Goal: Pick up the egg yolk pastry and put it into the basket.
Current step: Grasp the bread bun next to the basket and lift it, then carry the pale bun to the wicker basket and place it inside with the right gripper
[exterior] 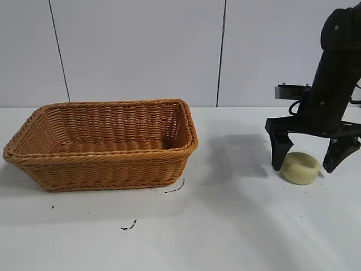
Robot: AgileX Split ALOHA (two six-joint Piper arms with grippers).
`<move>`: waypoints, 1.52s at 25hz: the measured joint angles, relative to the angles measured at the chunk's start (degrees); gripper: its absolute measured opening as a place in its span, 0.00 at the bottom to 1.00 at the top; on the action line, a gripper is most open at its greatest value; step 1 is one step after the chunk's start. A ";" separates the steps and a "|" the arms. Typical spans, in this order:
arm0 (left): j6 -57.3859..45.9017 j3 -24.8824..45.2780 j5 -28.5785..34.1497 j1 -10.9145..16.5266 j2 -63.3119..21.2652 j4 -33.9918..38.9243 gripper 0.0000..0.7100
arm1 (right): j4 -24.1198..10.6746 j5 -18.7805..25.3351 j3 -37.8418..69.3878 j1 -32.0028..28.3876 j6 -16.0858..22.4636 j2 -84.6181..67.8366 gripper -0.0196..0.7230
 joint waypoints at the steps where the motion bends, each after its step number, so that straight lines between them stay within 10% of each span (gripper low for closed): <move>1: 0.00 0.00 0.00 0.00 0.00 0.00 0.98 | 0.00 0.00 0.00 0.00 0.00 0.00 0.74; 4: 0.00 0.00 0.00 0.00 0.00 0.00 0.98 | -0.13 0.12 0.00 0.00 0.00 0.00 0.43; 8: 0.00 0.00 0.00 0.00 0.00 0.00 0.98 | -0.18 3.48 -2.13 0.00 0.00 -0.21 0.25; 18: 0.00 0.00 0.00 0.00 0.00 0.00 0.98 | -1.50 20.97 -21.31 0.87 -0.36 -4.24 0.23; 38: 0.00 0.00 0.00 0.00 0.00 0.00 0.98 | -3.17 18.84 -45.69 25.63 2.72 3.29 0.23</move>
